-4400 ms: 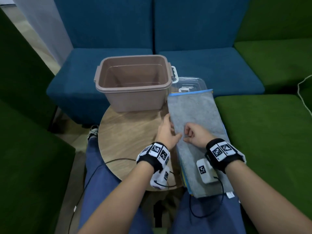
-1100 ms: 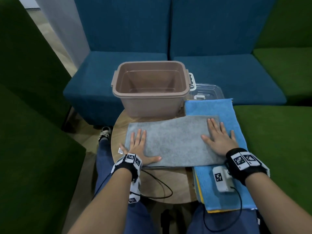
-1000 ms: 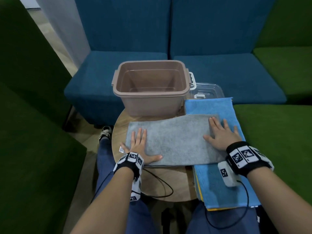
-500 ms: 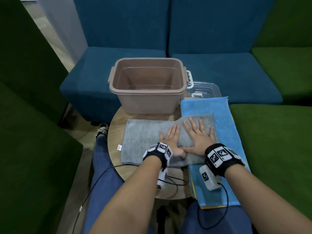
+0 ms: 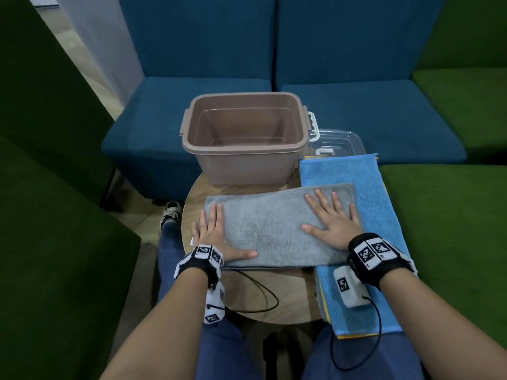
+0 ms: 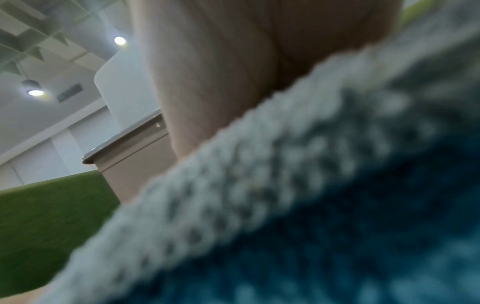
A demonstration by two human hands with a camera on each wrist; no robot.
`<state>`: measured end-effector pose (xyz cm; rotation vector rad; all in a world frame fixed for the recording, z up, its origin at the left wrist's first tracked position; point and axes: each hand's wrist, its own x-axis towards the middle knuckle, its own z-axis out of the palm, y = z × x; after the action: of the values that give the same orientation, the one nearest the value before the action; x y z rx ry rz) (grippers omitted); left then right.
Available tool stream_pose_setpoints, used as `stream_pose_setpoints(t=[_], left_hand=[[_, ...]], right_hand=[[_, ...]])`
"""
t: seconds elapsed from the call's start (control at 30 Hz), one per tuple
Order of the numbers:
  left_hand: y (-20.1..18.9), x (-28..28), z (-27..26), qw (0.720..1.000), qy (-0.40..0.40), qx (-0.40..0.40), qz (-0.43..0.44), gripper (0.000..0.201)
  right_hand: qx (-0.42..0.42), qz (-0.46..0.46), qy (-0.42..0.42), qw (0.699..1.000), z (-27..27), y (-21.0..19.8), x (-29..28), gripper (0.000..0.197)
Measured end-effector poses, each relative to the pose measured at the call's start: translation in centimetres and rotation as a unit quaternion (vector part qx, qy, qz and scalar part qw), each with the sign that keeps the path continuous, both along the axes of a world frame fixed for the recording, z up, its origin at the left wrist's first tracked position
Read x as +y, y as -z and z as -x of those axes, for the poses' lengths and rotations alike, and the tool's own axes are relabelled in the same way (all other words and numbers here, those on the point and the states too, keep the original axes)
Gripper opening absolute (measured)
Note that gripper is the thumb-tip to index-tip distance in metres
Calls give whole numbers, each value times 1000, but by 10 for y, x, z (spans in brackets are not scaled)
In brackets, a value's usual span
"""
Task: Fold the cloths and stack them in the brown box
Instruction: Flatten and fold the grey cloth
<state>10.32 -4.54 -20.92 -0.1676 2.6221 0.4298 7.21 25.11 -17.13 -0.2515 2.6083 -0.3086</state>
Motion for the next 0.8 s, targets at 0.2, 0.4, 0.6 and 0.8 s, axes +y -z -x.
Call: stream_pose_setpoints(t=[0.2,0.4,0.6,0.8], left_hand=[[-2,-2,-2,1000,-5,0,-3,154],[0,-1,-3,1000,4,6,-2,152],[3,-2,-2,1000,5,7,-4,153],[0,-20,-1,994,-46,63,-80,133]], right_hand=[[-3,-20,-3,1000,-4,-4,5,73],[87,-7,202,976,-21,-10,8,92],[147,136,386,901,-22,-8,16,48],[197,224,342,891,-25,-31,4,25]])
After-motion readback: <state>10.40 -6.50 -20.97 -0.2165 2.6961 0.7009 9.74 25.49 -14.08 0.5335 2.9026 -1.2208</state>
